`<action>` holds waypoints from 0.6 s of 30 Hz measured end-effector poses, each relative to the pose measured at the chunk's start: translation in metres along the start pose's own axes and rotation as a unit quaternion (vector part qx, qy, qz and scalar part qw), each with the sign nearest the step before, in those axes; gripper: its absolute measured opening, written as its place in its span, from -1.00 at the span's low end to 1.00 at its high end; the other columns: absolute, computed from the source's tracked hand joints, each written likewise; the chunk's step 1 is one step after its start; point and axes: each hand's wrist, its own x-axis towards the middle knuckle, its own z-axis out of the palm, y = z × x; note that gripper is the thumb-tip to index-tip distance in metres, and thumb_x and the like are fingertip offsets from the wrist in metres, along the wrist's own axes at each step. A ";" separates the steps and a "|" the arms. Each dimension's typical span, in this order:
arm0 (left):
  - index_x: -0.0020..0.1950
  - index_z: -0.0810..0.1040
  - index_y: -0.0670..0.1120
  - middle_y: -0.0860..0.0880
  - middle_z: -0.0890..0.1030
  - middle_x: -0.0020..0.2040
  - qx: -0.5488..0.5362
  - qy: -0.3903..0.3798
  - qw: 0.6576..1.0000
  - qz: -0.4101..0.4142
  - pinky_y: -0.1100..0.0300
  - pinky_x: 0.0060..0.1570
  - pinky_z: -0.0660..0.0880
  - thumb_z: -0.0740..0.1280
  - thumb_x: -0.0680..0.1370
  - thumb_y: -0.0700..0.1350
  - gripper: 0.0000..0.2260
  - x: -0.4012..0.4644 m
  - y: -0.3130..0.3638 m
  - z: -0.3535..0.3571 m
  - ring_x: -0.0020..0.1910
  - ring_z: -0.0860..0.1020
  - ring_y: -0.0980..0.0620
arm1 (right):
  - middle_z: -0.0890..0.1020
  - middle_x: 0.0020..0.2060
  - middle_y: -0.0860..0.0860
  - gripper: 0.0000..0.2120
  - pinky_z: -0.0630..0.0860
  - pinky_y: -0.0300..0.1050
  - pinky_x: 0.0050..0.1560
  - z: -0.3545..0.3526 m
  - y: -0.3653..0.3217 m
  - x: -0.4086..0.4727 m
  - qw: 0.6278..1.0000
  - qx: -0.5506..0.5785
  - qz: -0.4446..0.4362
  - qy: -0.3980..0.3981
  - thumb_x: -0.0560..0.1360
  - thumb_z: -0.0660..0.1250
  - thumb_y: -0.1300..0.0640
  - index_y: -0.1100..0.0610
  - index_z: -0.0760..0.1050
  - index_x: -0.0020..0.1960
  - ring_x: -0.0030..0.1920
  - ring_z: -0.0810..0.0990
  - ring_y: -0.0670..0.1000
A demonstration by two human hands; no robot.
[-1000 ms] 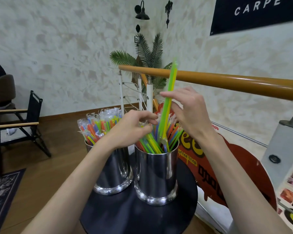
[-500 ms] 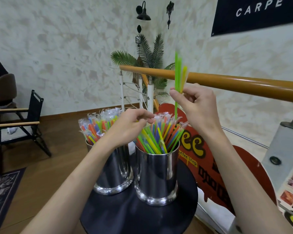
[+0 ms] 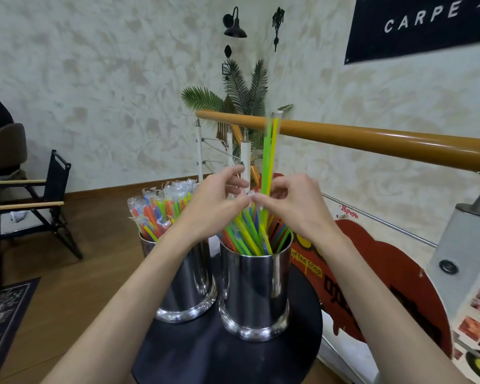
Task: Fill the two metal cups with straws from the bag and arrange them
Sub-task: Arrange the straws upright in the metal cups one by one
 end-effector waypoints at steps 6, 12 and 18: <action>0.57 0.28 0.07 0.13 0.61 0.15 -0.111 0.065 0.991 0.034 0.17 0.19 0.51 0.40 0.52 0.10 -0.36 -0.001 0.013 0.004 0.15 0.59 0.16 | 0.59 -0.41 0.07 -0.64 0.51 0.02 -0.18 0.011 -0.006 -0.007 0.980 -0.129 0.015 -0.154 0.48 0.48 0.09 0.07 0.45 -0.42 -0.28 0.55 0.06; 0.09 0.65 -0.06 -0.02 0.69 -0.18 -0.037 0.104 0.993 0.050 0.08 -0.09 0.57 0.38 0.60 -0.16 -0.90 0.000 0.007 0.005 -0.18 0.64 0.10 | 0.56 -0.44 -0.09 -0.69 0.53 -0.21 -0.35 0.001 -0.003 -0.007 0.971 -0.114 0.024 -0.208 0.46 0.45 0.31 0.01 0.48 -0.34 -0.49 0.55 -0.15; 0.03 0.72 0.08 0.06 0.64 -0.01 0.181 -0.024 0.983 0.015 -0.01 0.10 0.50 0.41 0.55 0.00 -0.88 -0.004 0.004 0.003 0.03 0.57 0.03 | 0.62 0.00 -0.04 -0.39 0.57 -0.25 -0.43 -0.012 0.001 -0.009 0.992 0.010 0.014 -0.127 0.40 0.61 0.16 -0.01 0.47 0.38 -0.32 0.67 -0.09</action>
